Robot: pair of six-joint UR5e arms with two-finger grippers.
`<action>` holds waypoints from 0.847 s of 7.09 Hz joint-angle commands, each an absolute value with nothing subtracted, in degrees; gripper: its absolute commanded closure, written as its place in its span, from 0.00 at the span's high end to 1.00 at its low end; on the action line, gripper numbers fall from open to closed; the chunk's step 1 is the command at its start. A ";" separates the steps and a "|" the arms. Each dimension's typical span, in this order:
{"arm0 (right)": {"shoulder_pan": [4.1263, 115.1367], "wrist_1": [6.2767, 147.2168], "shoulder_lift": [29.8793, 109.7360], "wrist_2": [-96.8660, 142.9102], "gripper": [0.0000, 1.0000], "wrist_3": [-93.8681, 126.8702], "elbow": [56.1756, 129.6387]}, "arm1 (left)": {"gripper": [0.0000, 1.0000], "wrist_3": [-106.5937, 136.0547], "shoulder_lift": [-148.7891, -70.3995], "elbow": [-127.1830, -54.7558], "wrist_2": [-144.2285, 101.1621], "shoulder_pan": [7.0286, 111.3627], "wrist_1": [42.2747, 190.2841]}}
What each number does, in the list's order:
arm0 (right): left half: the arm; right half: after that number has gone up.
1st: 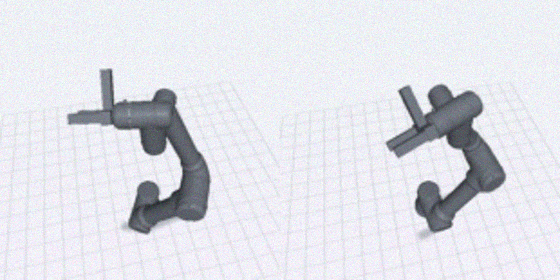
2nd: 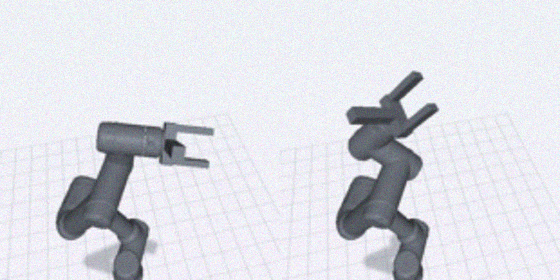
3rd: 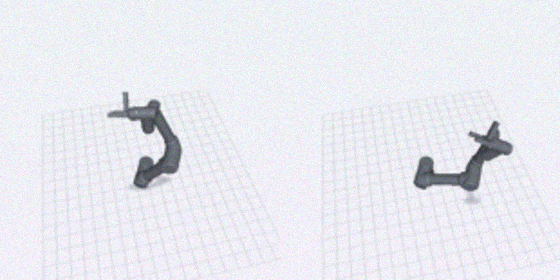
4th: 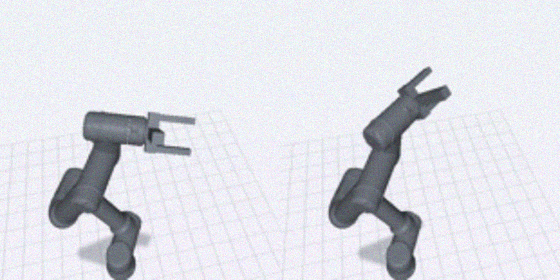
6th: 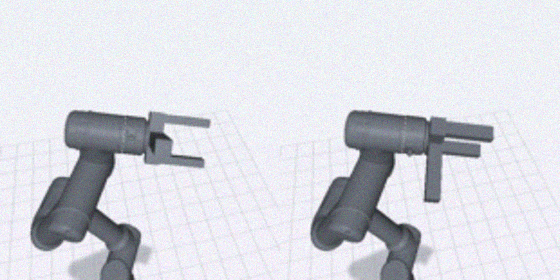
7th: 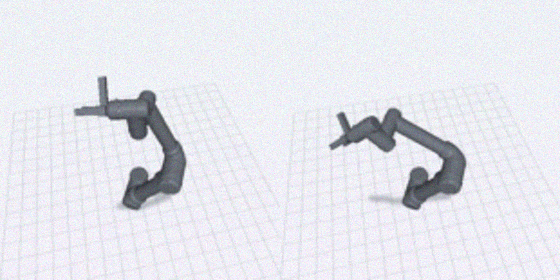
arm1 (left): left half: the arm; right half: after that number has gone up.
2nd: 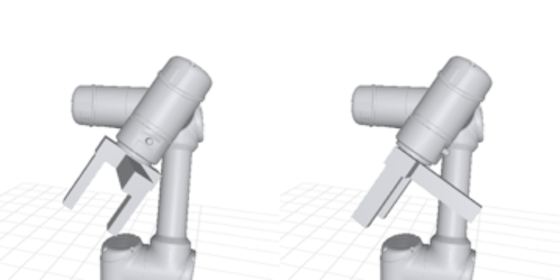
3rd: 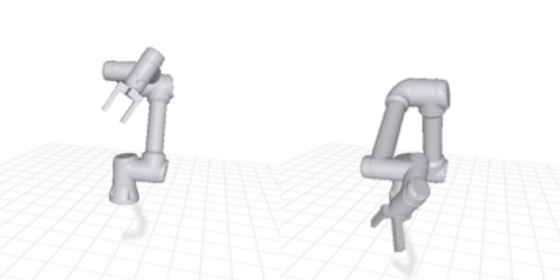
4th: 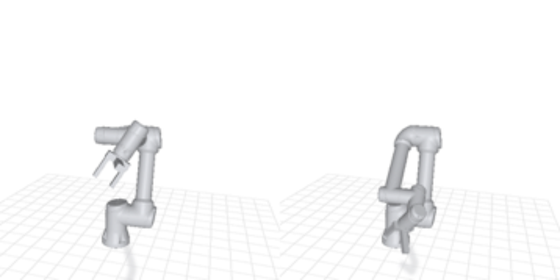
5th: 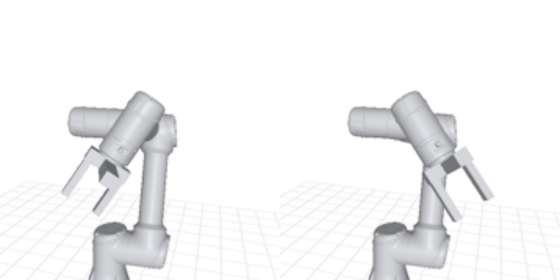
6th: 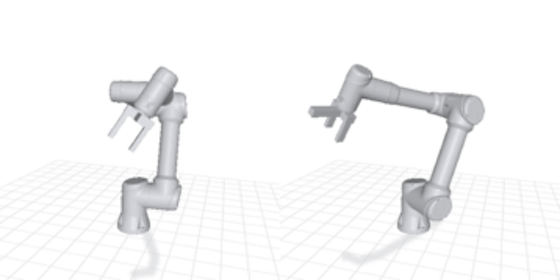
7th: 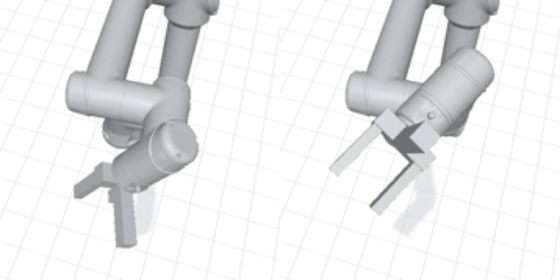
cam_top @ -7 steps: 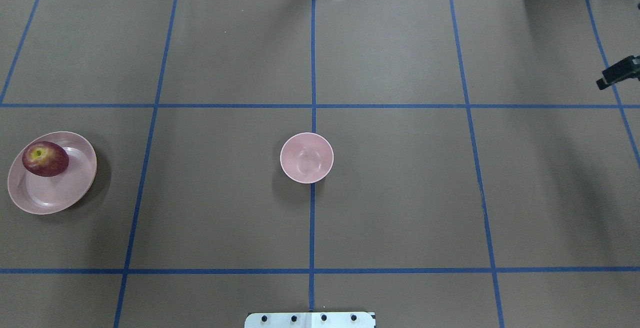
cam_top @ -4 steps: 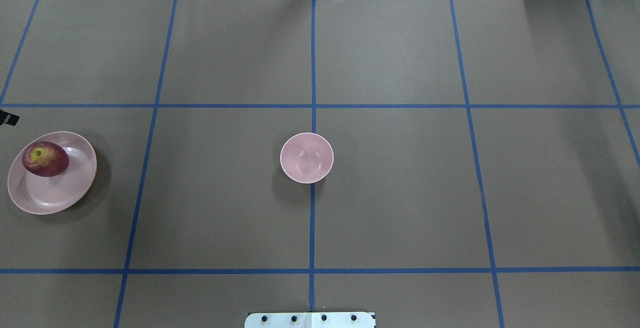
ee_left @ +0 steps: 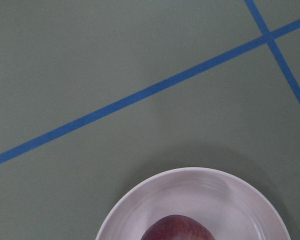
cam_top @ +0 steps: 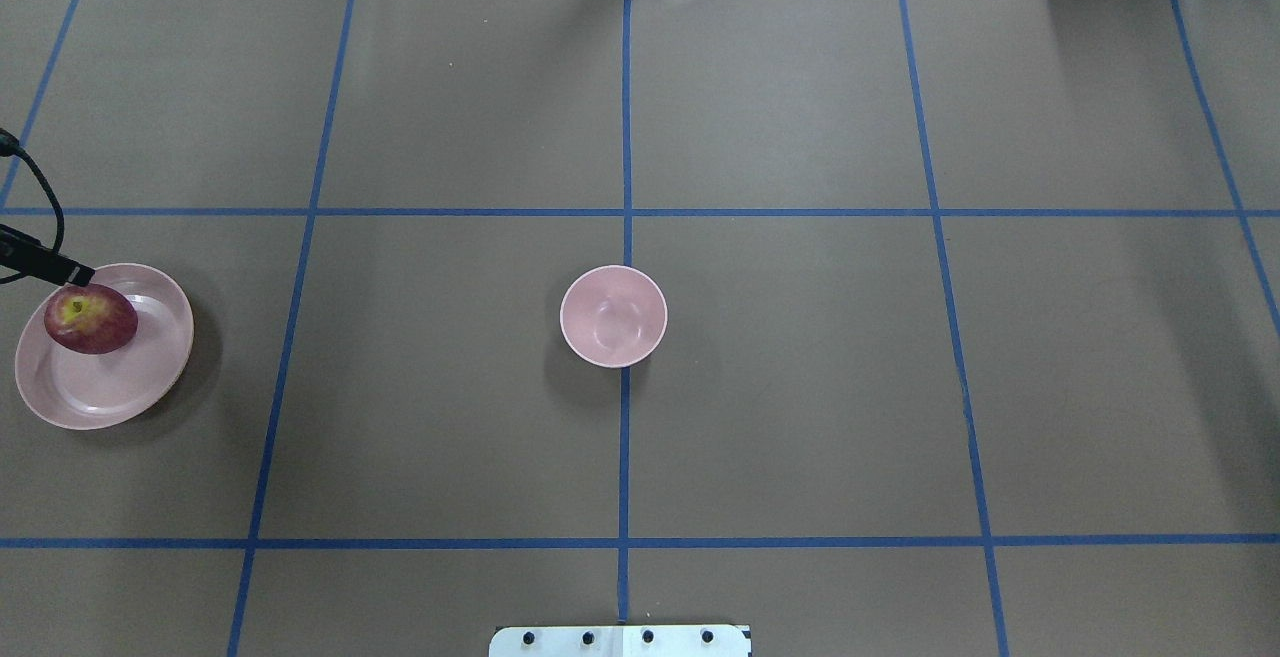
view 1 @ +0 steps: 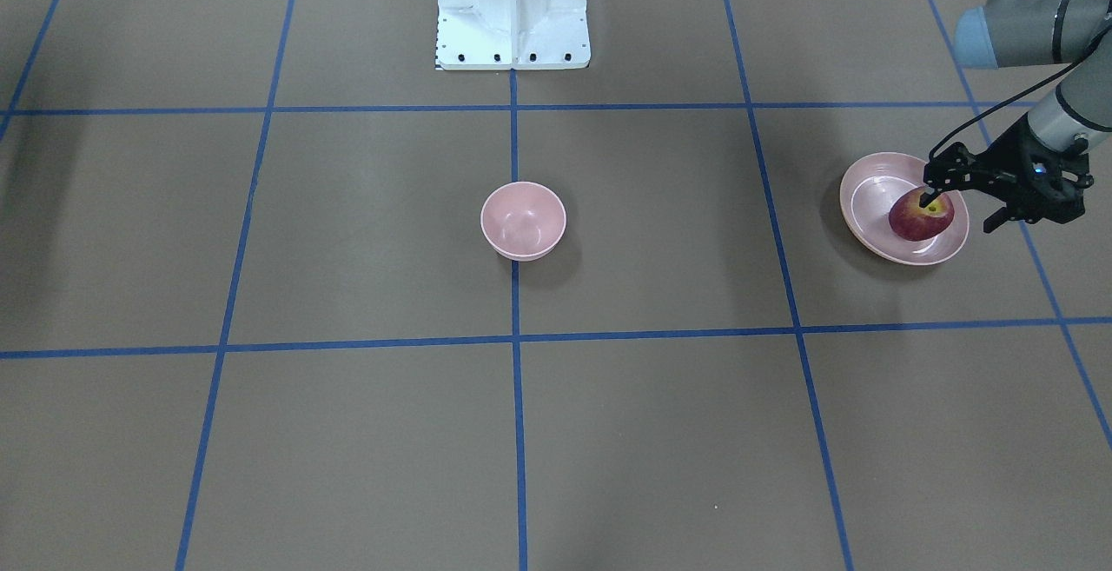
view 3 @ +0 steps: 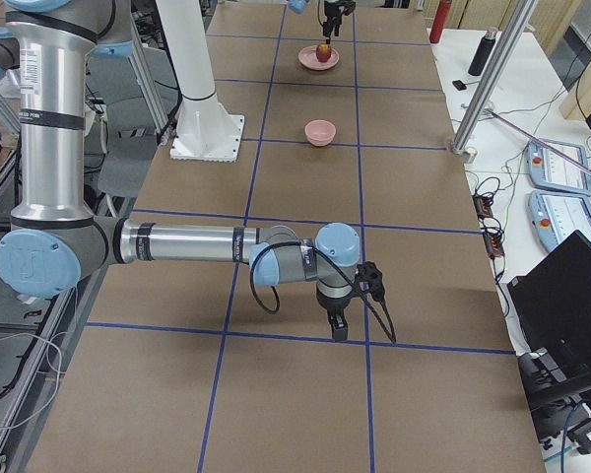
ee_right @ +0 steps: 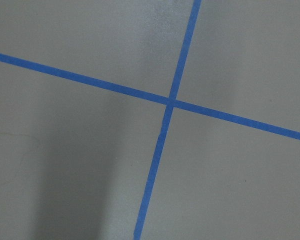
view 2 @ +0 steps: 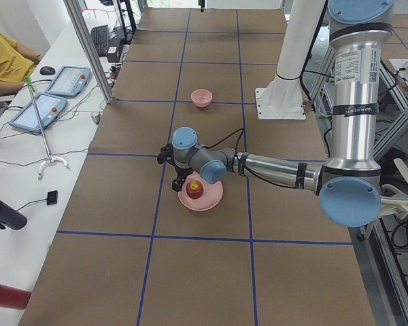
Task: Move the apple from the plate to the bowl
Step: 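Move the left gripper down over the red apple on the plate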
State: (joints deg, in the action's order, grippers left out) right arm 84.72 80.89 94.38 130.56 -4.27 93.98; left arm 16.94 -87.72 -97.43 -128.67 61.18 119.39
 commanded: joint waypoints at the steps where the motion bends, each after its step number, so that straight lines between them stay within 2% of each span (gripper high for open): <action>1: 84.73 80.86 94.48 130.69 1.00 -4.13 94.04 | 1.00 17.84 -87.19 -97.38 -125.96 58.19 119.53; 6: 84.73 80.86 94.66 130.78 1.00 -4.04 94.04 | 1.00 18.37 -86.13 -96.60 -125.60 56.25 119.44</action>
State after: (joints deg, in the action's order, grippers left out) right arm 84.73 80.86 94.63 130.78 -4.04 94.04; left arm 18.27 -86.26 -97.10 -125.61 56.69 119.47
